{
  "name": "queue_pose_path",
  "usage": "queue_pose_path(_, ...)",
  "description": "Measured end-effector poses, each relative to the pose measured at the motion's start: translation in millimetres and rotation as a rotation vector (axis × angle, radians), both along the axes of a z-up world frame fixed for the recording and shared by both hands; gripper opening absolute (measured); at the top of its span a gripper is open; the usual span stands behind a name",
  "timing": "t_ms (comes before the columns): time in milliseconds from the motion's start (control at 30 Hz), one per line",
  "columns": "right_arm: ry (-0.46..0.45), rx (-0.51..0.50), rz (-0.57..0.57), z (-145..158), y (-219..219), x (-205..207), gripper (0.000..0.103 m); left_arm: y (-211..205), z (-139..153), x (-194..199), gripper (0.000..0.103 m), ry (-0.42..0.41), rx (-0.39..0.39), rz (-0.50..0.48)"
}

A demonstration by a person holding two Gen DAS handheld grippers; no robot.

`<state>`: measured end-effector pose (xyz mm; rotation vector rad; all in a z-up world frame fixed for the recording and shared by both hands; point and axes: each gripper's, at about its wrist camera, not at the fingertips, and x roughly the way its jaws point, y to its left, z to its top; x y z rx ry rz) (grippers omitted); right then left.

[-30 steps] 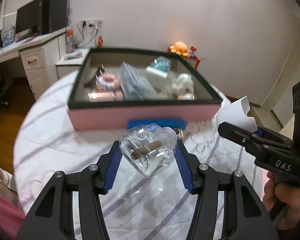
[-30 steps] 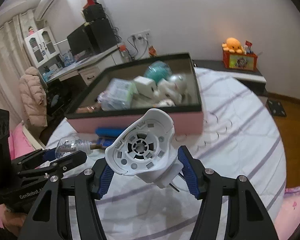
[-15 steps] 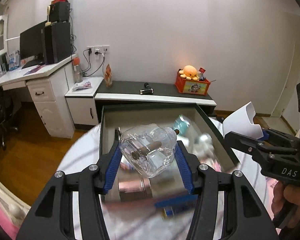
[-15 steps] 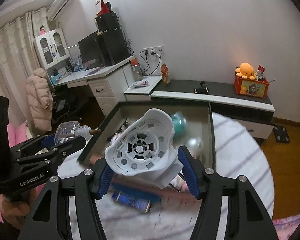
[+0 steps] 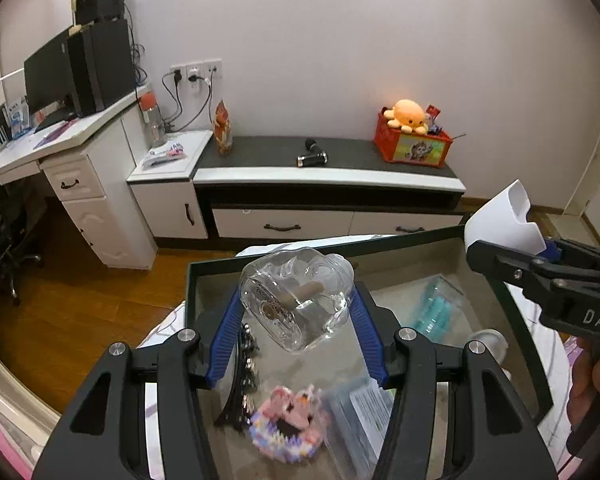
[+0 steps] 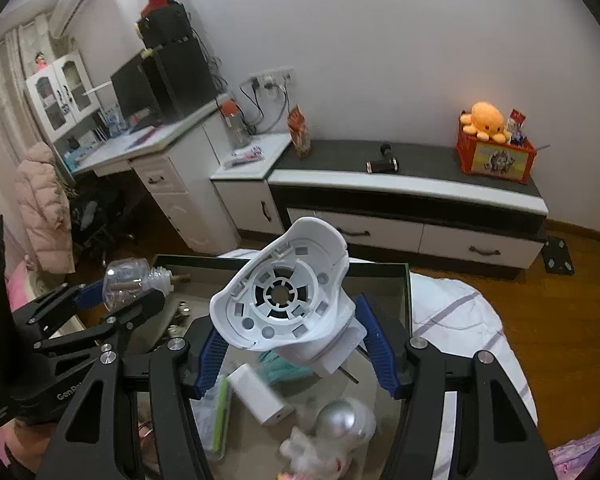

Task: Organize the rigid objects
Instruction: 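Lower the bottle and adapter into the pink box and open both tools, then withdraw both tools from the box back over the bed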

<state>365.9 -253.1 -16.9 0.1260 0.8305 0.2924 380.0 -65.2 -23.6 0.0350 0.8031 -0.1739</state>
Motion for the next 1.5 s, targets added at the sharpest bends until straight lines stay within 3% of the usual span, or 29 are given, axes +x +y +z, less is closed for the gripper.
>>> queue_pose_path(333, 0.116, -0.016, -0.043, -41.7, -6.8, 34.8, 0.063, -12.8, -28.9, 23.4, 0.057, 0.078, 0.067, -0.007)
queue_pose_path(400, 0.125, -0.021, -0.057, -43.4, -8.5, 35.5, 0.067, -13.3, -30.3, 22.4, 0.073, 0.081, 0.088, 0.001)
queue_pose_path(467, 0.133, -0.017, -0.050, -43.9, -7.8, 33.4, 0.083, -13.2, -28.9, 17.4, 0.093, 0.064, 0.097, -0.002)
queue_pose_path(600, 0.120, -0.020, -0.058, -37.8, -7.2, 25.3, 0.090, -10.8, -18.1, 0.5, 0.100, 0.019, 0.109, 0.005)
queue_pose_path(767, 0.069, 0.008, -0.088, -20.9, -14.5, 6.8, 0.090, 3.2, -2.6, -25.3, 0.102, -0.024, 0.088, 0.040)
queue_pose_path(933, -0.004, 0.013, -0.112, 3.2, -15.1, -33.8, 0.091, 19.6, 18.7, -69.7, 0.102, -0.078, 0.043, 0.076)
queue_pose_path(1200, -0.163, 0.004, -0.068, 37.5, 0.5, -142.7, 0.091, 31.6, 48.5, -161.3, 0.103, -0.174, -0.005, 0.090)
queue_pose_path(1500, -0.241, 0.046, -0.067, 30.6, 1.6, -263.2, 0.091, 39.4, 42.8, -256.8, 0.103, -0.196, -0.037, 0.114)
